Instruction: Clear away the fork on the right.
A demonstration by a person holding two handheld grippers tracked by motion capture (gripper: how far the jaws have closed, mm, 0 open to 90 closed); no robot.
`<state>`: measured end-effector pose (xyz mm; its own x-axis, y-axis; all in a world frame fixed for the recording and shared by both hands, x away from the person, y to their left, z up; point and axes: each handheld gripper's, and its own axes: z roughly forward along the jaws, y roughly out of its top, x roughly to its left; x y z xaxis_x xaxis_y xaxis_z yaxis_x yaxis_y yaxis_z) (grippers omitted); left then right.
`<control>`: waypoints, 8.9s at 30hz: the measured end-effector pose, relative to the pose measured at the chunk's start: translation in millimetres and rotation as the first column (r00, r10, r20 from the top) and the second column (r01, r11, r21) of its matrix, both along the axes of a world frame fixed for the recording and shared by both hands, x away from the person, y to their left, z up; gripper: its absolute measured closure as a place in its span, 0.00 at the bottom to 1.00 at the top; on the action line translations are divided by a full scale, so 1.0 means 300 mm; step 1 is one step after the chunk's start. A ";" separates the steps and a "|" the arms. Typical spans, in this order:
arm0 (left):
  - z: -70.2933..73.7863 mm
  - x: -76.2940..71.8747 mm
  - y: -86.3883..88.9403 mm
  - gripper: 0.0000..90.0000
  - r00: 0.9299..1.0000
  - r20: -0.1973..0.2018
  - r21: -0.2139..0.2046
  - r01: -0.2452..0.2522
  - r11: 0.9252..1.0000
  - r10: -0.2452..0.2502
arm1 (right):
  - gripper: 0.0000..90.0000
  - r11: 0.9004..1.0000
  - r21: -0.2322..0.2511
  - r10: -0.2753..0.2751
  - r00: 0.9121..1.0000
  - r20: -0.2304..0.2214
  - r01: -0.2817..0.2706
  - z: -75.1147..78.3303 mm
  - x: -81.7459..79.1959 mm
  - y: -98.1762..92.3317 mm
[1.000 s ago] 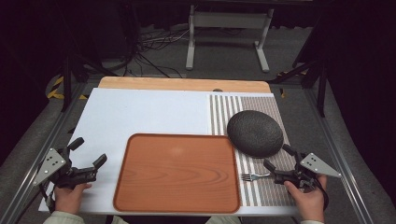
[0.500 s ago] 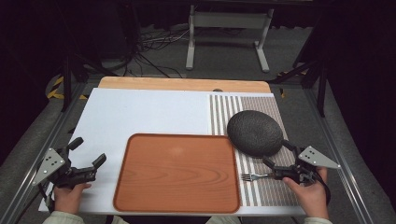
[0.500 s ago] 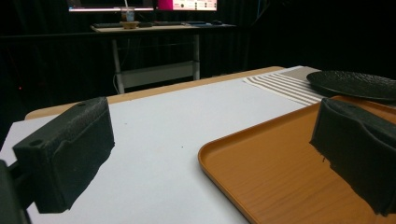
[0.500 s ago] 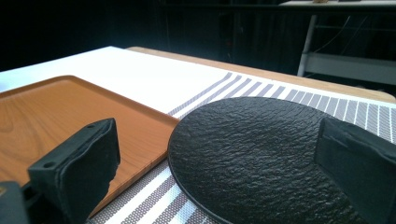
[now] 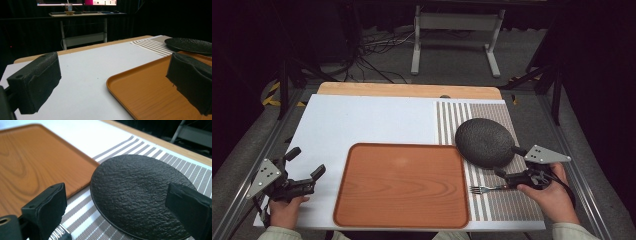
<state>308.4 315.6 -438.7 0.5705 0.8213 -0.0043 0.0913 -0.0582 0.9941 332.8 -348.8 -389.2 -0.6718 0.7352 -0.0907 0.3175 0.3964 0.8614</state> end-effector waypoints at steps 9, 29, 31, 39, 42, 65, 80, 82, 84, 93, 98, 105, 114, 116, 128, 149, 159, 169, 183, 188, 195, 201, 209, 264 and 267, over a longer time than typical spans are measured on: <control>0.000 0.000 0.000 0.00 1.000 -0.002 0.004 0.001 1.000 -0.001 | 0.06 0.989 -0.144 0.036 0.997 -0.071 -0.046 0.044 0.029 -0.003; 0.003 0.000 0.000 0.01 1.000 -0.007 0.003 0.014 1.000 -0.014 | 0.07 0.931 -0.324 0.107 0.975 -0.197 -0.168 0.093 0.072 0.037; 0.003 0.000 0.001 0.01 1.000 -0.009 0.003 0.014 1.000 -0.014 | 0.08 0.917 -0.356 0.105 0.971 -0.217 -0.178 0.094 0.078 0.042; 0.004 -0.001 0.002 0.01 1.000 -0.008 0.000 0.014 1.000 -0.014 | 0.12 0.886 -0.406 0.116 0.956 -0.269 -0.222 0.096 0.091 0.044; 0.005 -0.001 0.002 0.01 1.000 -0.008 0.001 0.015 1.000 -0.015 | 0.12 0.877 -0.419 0.117 0.951 -0.285 -0.234 0.097 0.093 0.046; 0.003 0.001 0.002 0.01 1.000 -0.009 0.001 0.016 1.000 -0.016 | 0.18 0.793 -0.501 0.143 0.906 -0.399 -0.346 0.089 0.111 0.084; 0.002 0.000 -0.001 0.01 1.000 -0.004 -0.001 0.013 1.000 -0.013 | 0.41 0.626 -0.525 0.274 0.793 -0.545 -0.577 -0.010 0.095 0.127; 0.004 -0.002 -0.002 0.01 1.000 -0.001 0.000 0.014 1.000 -0.014 | 0.43 0.603 -0.531 0.276 0.780 -0.561 -0.595 -0.022 0.098 0.132; 0.003 -0.002 -0.002 0.01 1.000 -0.002 0.000 0.014 1.000 -0.014 | 0.47 0.578 -0.544 0.275 0.773 -0.572 -0.608 -0.027 0.102 0.136; 0.003 -0.001 0.002 0.01 1.000 -0.003 -0.002 0.013 1.000 -0.013 | 0.62 0.509 -0.551 0.256 0.728 -0.637 -0.661 -0.060 0.107 0.140; 0.003 -0.001 0.001 0.01 1.000 -0.004 -0.001 0.016 1.000 -0.016 | 0.77 0.455 -0.570 0.234 0.709 -0.665 -0.684 -0.063 0.118 0.142; 0.004 -0.001 0.004 0.01 1.000 -0.006 0.001 0.016 1.000 -0.016 | 0.85 0.415 -0.575 0.249 0.696 -0.673 -0.705 -0.077 0.124 0.148; 0.004 -0.001 0.004 0.01 1.000 -0.008 -0.002 0.017 1.000 -0.017 | 0.86 0.376 -0.579 0.273 0.683 -0.677 -0.724 -0.078 0.124 0.152; 0.003 -0.001 0.004 0.01 1.000 -0.008 -0.006 0.017 1.000 -0.018 | 0.86 0.373 -0.579 0.280 0.682 -0.675 -0.725 -0.077 0.124 0.150; 0.004 0.000 0.006 0.01 1.000 -0.009 -0.013 0.019 1.000 -0.019 | 0.87 0.413 -0.585 0.300 0.711 -0.636 -0.698 -0.030 0.117 0.149; 0.004 0.000 0.007 0.01 1.000 -0.010 -0.016 0.019 1.000 -0.019 | 0.87 0.471 -0.616 0.303 0.771 -0.560 -0.632 0.134 0.113 0.164; 0.006 -0.001 0.008 0.01 1.000 -0.007 -0.015 0.018 1.000 -0.018 | 0.87 0.541 -0.599 0.309 0.802 -0.512 -0.591 0.185 0.115 0.199; 0.006 -0.001 0.008 0.01 1.000 -0.006 -0.016 0.018 1.000 -0.018 | 0.87 0.639 -0.551 0.304 0.834 -0.460 -0.537 0.210 0.119 0.273; 0.008 -0.002 0.010 0.01 1.000 -0.003 -0.021 0.018 1.000 -0.018 | 0.87 0.785 -0.431 0.250 0.865 -0.435 -0.444 0.229 0.121 0.376; 0.010 -0.002 0.011 0.01 1.000 -0.001 -0.018 0.019 1.000 -0.019 | 0.87 0.817 -0.395 0.222 0.861 -0.458 -0.421 0.224 0.117 0.410; 0.010 -0.003 0.011 0.01 1.000 0.001 -0.019 0.018 1.000 -0.018 | 0.87 0.858 -0.361 0.167 0.863 -0.476 -0.365 0.225 0.111 0.447; 0.011 -0.003 0.012 0.01 1.000 0.002 -0.020 0.018 1.000 -0.017 | 0.87 0.897 -0.317 0.112 0.854 -0.509 -0.306 0.221 0.108 0.479; 0.011 -0.002 0.014 0.01 1.000 0.001 -0.020 0.018 1.000 -0.017 | 0.87 0.930 -0.272 0.054 0.826 -0.561 -0.246 0.207 0.101 0.529; 0.013 -0.004 0.019 0.01 1.000 0.002 -0.022 0.016 1.000 -0.016 | 0.87 0.954 -0.296 -0.191 0.664 -0.723 -0.047 0.013 0.134 0.705; 0.013 -0.004 0.020 0.01 1.000 0.003 -0.023 0.014 1.000 -0.014 | 0.87 0.951 -0.306 -0.206 0.654 -0.728 -0.041 -0.001 0.137 0.705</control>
<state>307.1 321.6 -434.9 0.5822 0.8127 -0.0217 0.0876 -0.0361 0.9955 373.9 -137.4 -389.5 -0.5377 0.8171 0.2081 0.8423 0.5094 0.1763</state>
